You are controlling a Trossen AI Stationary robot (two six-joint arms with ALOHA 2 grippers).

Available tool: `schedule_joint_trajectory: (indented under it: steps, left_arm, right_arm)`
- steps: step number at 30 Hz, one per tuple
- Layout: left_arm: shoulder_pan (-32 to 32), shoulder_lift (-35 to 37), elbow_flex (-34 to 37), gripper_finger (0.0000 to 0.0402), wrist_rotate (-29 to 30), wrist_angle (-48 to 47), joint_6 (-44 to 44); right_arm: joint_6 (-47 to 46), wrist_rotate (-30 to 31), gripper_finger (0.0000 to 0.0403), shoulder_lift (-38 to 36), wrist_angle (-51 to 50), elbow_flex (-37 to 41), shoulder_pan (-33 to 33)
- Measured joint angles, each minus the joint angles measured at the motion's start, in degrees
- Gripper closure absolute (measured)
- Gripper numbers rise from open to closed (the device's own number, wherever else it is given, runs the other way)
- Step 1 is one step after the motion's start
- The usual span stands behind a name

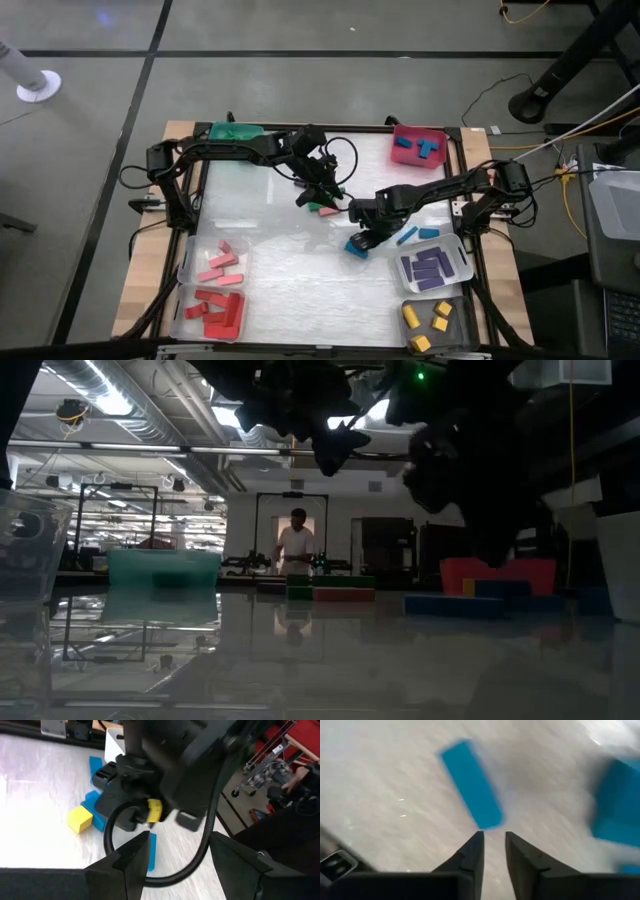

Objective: Sort blocks
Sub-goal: Put the blue block into the pink bin

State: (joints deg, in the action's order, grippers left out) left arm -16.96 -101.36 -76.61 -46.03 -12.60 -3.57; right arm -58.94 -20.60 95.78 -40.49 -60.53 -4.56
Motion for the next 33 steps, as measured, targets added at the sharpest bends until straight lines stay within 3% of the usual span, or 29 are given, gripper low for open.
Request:
schedule_joint_trajectory:
  steps: [5, 15, 23, 33]
  left_arm:
    - [-1.29, 0.00, -0.05, 0.0208, -0.57, -3.17, 0.83]
    - [-2.20, -0.02, 0.02, 0.0208, -1.08, -6.02, 1.86]
    - [-2.31, -0.07, 0.02, 0.0208, -0.79, -6.57, 1.76]
    - [-2.28, -0.07, 0.02, 0.0208, -1.13, -6.47, 1.67]
  right_arm:
    - [4.26, -0.36, 0.0273, 0.07, 7.51, 0.00, 0.03]
    - [10.98, 3.32, 0.0175, 3.10, 10.68, -0.09, 0.00]
    - [15.23, 2.88, 0.0163, 6.55, 11.26, -0.13, -0.47]
    - [17.42, 11.17, 0.0166, 7.83, 13.40, -0.15, -4.57]
